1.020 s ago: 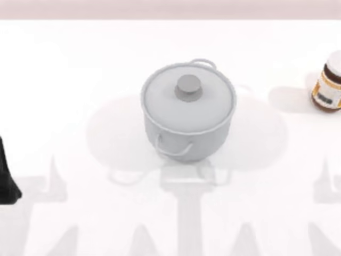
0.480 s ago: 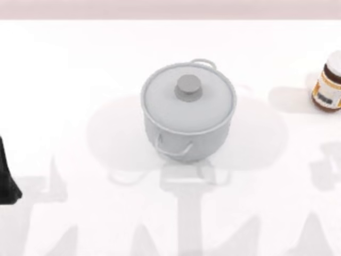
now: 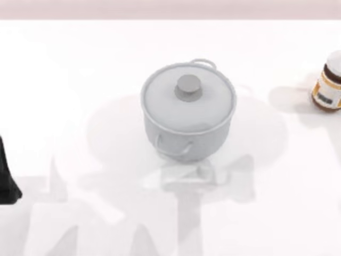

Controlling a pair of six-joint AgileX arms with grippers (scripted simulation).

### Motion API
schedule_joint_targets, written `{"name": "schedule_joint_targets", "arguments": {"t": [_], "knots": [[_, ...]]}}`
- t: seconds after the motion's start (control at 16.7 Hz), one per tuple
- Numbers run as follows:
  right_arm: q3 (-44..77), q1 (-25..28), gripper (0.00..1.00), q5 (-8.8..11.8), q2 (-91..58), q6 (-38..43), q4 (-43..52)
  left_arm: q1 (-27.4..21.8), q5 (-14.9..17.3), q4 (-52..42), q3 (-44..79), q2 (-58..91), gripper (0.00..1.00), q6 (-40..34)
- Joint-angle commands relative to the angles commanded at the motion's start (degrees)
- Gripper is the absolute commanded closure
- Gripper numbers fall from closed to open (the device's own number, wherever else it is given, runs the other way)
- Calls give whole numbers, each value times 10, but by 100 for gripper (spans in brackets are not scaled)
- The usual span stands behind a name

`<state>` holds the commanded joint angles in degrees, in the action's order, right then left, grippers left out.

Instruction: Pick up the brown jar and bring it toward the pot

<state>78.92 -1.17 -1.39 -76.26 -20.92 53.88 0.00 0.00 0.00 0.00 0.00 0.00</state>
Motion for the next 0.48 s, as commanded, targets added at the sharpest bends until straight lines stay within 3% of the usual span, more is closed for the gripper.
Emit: {"name": "schedule_joint_targets", "arguments": {"t": [0.48], "knots": [[487,6,0,3,-409,-128,230,0,0,0,0,0,0,0]]}}
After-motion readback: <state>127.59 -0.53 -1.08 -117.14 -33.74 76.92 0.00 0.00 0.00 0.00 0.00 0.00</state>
